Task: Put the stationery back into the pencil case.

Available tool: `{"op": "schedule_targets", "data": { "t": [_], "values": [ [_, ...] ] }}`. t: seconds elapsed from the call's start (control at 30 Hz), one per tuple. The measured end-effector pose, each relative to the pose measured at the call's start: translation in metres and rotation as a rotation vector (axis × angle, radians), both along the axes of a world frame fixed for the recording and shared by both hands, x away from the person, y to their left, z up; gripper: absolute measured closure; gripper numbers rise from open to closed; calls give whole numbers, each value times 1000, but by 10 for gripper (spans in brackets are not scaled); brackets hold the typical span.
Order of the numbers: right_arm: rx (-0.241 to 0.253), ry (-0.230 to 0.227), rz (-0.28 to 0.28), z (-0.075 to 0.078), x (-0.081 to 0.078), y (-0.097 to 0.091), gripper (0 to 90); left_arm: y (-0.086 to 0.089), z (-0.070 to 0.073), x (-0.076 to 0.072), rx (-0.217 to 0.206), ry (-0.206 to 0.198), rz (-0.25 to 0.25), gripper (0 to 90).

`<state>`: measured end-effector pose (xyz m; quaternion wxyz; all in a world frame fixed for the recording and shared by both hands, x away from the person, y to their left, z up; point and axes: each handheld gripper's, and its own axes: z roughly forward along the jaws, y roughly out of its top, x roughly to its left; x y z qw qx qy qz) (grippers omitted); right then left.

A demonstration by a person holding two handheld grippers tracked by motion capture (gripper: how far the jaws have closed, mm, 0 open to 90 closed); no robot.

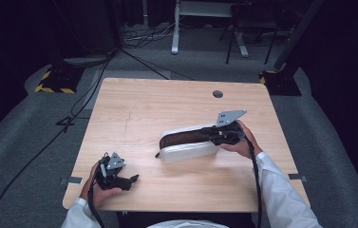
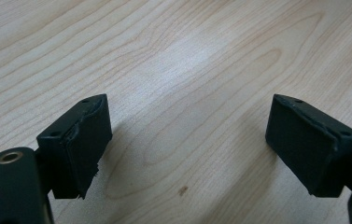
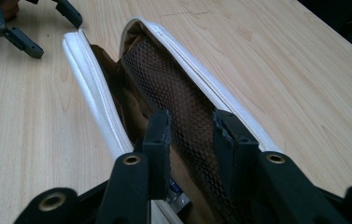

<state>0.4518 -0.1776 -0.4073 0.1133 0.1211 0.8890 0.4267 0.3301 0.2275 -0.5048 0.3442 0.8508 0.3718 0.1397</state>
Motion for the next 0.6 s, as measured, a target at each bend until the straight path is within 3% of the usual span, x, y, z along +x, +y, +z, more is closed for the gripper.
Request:
{"op": "schedule_targets", "data": {
  "t": [0.6],
  "values": [
    [0,-37,-90,15,-16,-29,486,0,0,0,-2,2,1,149]
  ]
}}
